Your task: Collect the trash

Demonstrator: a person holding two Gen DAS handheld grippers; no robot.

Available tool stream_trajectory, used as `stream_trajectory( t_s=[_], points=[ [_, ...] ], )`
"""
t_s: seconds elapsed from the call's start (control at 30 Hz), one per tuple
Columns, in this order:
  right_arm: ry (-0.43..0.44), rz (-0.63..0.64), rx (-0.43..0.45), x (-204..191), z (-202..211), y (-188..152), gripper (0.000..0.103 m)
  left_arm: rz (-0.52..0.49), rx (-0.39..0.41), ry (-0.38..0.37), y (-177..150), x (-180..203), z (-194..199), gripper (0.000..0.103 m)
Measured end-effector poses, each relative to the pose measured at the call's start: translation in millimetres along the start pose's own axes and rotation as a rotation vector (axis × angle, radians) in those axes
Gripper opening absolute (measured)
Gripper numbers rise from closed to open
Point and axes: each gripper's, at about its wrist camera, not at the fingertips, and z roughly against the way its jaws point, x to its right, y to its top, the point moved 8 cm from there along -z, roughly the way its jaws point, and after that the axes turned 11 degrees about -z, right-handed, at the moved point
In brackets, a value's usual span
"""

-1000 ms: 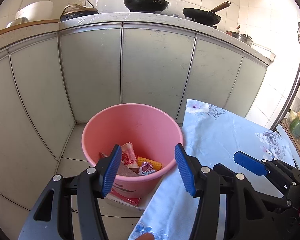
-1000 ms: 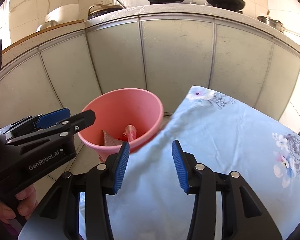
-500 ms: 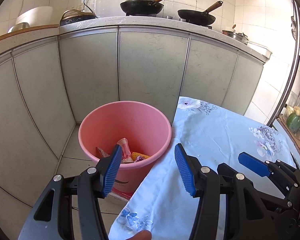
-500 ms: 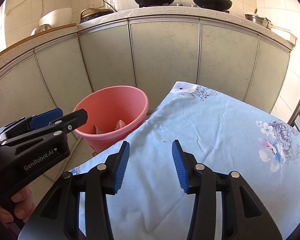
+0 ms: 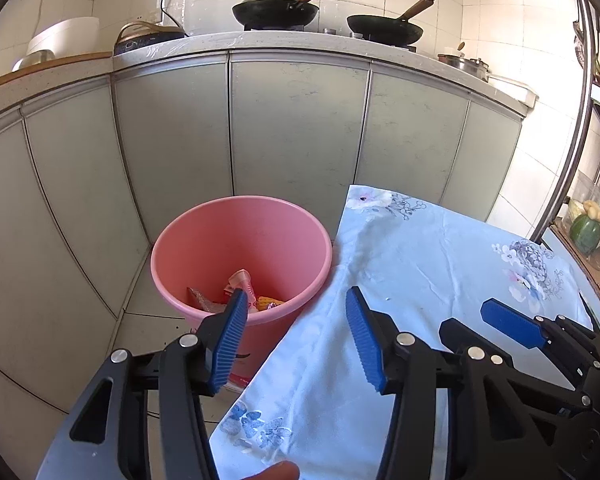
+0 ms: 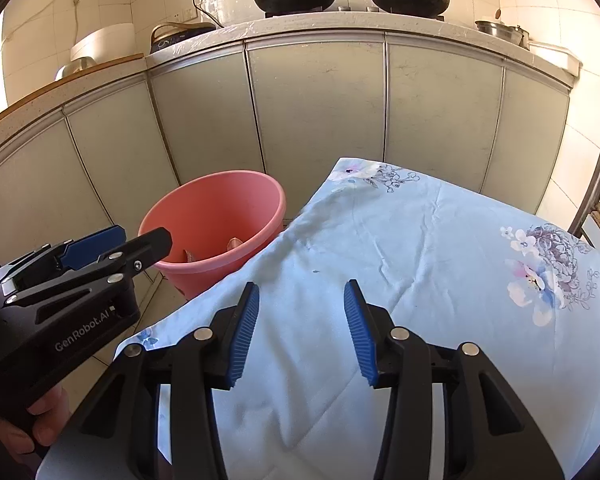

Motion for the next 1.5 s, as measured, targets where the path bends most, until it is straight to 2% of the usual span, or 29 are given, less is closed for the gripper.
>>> stream_trajectory(
  t_s=[1.5],
  points=[
    [0.001, -0.001, -0.009, 4.4, -0.5, -4.3, 0.045, -0.027, -0.009, -0.009, 1.7, 6.0, -1.8, 0.047]
  ],
)
